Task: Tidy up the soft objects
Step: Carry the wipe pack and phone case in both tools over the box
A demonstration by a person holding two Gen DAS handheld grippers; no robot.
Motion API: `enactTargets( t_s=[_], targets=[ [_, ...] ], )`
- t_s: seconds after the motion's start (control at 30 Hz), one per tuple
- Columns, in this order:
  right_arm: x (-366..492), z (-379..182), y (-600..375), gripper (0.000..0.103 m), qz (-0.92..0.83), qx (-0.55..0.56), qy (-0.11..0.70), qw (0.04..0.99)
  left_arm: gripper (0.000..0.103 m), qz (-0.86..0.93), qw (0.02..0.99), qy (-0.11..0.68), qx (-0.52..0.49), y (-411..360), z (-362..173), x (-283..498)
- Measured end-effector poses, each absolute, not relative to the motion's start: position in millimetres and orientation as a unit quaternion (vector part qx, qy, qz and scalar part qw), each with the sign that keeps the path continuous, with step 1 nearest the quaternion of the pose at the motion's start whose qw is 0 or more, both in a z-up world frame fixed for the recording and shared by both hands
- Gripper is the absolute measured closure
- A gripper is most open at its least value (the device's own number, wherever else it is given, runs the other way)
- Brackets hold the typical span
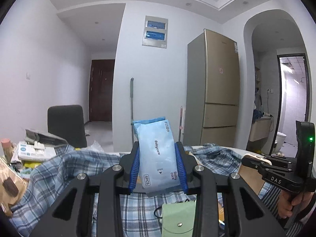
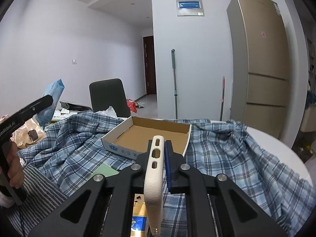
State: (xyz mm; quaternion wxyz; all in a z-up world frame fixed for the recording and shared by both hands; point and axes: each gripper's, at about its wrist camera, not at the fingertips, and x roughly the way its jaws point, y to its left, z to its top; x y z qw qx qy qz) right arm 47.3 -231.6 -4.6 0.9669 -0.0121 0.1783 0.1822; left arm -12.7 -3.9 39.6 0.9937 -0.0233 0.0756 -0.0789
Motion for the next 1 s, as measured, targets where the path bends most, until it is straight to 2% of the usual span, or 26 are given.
enactTargets(
  t_s=[0.23, 0.5, 0.67, 0.83, 1.0],
  targets=[
    [37, 41, -221, 0.094, 0.182, -0.039, 0.128, 0.974, 0.067, -0.079, 0.996, 0.044, -0.002, -19, 74, -18],
    [69, 111, -198, 0.094, 0.152, -0.043, 0.075, 0.985, 0.067, -0.062, 0.997, 0.035, 0.010, -49, 129, 20],
    [121, 145, -194, 0.094, 0.151, 0.010, 0.102, 0.983, 0.067, -0.060, 0.996, 0.061, -0.027, -49, 156, 68],
    [158, 144, -191, 0.094, 0.141, 0.054, 0.120, 0.981, 0.067, -0.064, 0.994, 0.069, -0.050, -34, 163, 105],
    [182, 113, -183, 0.094, 0.146, 0.066, 0.147, 0.976, 0.067, -0.066, 0.992, 0.097, -0.038, -24, 142, 130]
  ],
)
